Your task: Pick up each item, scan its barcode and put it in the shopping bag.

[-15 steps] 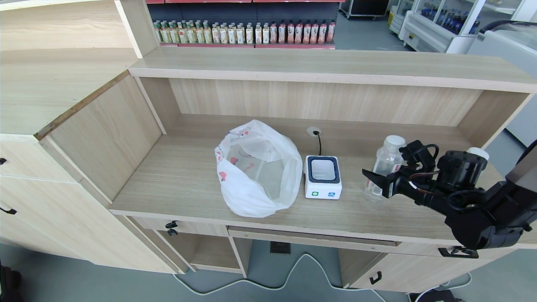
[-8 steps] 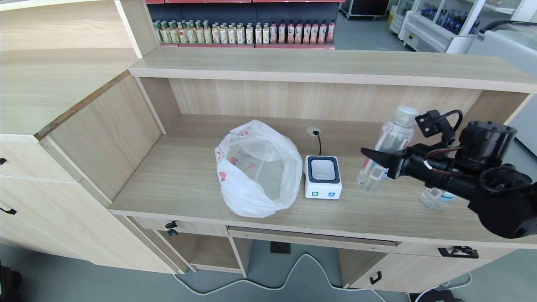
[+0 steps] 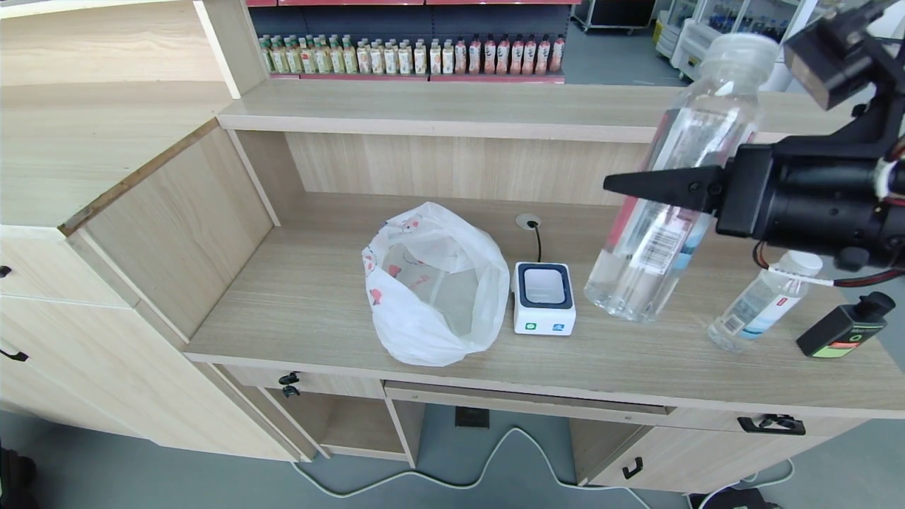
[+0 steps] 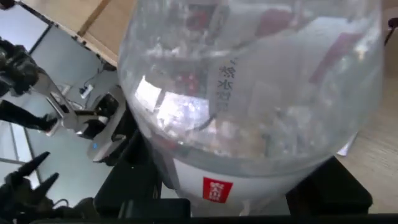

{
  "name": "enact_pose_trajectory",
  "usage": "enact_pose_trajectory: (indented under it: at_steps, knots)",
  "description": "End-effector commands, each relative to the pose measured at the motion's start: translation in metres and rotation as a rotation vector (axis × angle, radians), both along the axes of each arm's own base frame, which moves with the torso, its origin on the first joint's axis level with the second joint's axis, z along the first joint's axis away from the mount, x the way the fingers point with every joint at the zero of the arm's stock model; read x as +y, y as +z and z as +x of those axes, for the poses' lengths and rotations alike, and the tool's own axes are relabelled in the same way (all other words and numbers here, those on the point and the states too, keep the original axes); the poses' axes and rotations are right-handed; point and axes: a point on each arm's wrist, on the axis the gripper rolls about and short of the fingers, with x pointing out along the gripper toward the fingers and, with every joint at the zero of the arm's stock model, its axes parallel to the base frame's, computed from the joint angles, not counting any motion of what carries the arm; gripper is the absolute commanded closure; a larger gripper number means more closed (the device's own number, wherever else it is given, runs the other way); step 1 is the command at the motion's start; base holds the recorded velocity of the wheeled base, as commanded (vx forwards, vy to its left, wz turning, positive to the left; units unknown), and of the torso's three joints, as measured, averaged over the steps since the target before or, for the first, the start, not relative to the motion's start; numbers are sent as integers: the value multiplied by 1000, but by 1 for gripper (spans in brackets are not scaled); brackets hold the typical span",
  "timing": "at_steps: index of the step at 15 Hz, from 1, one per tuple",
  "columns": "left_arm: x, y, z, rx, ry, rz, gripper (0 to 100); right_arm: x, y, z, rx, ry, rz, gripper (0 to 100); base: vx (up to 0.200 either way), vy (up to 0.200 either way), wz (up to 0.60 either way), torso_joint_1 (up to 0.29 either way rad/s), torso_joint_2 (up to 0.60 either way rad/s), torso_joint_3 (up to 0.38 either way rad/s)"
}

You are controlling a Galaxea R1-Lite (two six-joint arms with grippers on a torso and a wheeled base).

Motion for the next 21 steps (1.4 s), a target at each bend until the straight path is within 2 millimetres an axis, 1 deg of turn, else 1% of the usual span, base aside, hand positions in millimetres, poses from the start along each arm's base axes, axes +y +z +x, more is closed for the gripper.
enact_pose_trajectory:
  at_steps: [1,3,5,6,7,8,10,11,12,17,21]
  knots:
    - [0,0,0,-1,1,0,0,7,30,-32,-22,50,109,100,0,0,0,0,0,0]
    - [0,0,0,-1,1,0,0,21,28,-42,9,124,121,100,0,0,0,0,0,0]
    - [0,0,0,-1,1,0,0,31,28,-46,43,166,150,100,0,0,0,0,0,0]
    - [0,0,0,1,1,0,0,33,28,-47,54,178,161,100,0,0,0,0,0,0]
    - [0,0,0,-1,1,0,0,38,32,-54,79,218,196,100,0,0,0,0,0,0]
    - [0,0,0,-1,1,0,0,40,31,-55,77,231,196,100,0,0,0,0,0,0]
    - [0,0,0,-1,1,0,0,41,32,-56,64,285,210,100,0,0,0,0,0,0]
    - [0,0,0,-1,1,0,0,41,32,-56,64,285,210,100,0,0,0,0,0,0]
    - [0,0,0,1,1,0,0,40,27,-59,62,346,209,100,0,0,0,0,0,0]
    - [0,0,0,-1,-1,0,0,35,22,-62,51,364,188,100,0,0,0,0,0,0]
    - [0,0,0,-1,1,0,0,31,27,-66,3,402,177,100,0,0,0,0,0,0]
